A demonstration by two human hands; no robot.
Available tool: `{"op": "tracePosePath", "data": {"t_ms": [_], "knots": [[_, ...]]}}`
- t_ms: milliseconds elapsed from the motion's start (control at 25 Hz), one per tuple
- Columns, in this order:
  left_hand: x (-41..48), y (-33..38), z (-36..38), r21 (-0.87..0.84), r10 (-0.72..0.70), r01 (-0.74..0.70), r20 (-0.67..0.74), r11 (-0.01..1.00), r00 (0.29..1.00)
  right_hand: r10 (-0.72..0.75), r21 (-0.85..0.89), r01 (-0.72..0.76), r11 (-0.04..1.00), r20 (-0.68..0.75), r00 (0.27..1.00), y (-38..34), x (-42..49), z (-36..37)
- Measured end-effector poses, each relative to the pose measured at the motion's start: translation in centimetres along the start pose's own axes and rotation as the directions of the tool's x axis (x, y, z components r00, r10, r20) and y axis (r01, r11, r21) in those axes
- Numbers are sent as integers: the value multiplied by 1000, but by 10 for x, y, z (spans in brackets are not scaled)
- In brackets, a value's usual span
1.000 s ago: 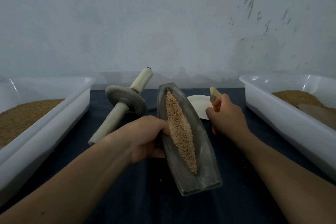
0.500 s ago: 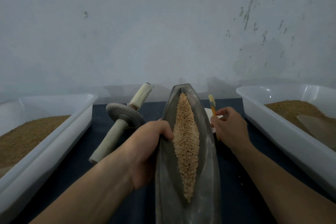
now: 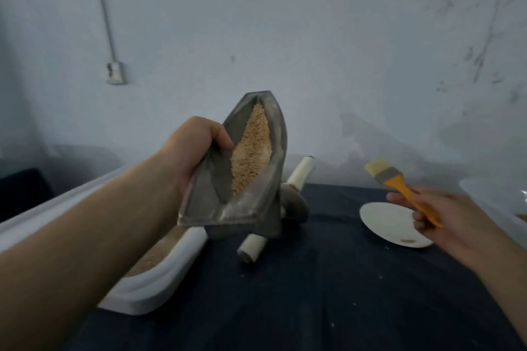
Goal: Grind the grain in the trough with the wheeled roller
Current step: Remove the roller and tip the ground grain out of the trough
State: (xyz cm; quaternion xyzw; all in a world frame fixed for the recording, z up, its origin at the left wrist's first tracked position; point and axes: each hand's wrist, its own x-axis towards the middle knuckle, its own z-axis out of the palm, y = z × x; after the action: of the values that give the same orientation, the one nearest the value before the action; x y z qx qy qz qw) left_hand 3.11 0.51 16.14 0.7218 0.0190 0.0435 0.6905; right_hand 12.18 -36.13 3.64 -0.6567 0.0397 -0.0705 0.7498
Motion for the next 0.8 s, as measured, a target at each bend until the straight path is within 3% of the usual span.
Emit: {"op": "tracePosePath", "data": {"t_ms": [80, 200, 360, 520, 680, 800], "knots": [[6, 5, -37, -2, 13, -14, -159, 1000, 987, -89, -51, 94, 994, 99, 991, -28, -17, 31], [20, -3, -81, -172, -50, -2, -299, 985, 953, -203, -228, 271, 935, 283, 937, -76, -48, 99], [40, -34, -125, -337, -30, -94, -345, 937, 938, -312, -430, 535, 727, 487, 815, -125, -75, 207], [64, -70, -155, -335, -45, -120, -447, 935, 894, -419, -473, 711, 519, 584, 695, -135, -79, 299], [76, -92, -169, -350, -78, -104, -468, 931, 880, -544, -512, 845, 158, 669, 507, -123, -69, 370], [82, -99, -176, -359, -78, -110, -470, 927, 879, -561, -556, 825, -100, 716, 415, -109, -59, 408]]}}
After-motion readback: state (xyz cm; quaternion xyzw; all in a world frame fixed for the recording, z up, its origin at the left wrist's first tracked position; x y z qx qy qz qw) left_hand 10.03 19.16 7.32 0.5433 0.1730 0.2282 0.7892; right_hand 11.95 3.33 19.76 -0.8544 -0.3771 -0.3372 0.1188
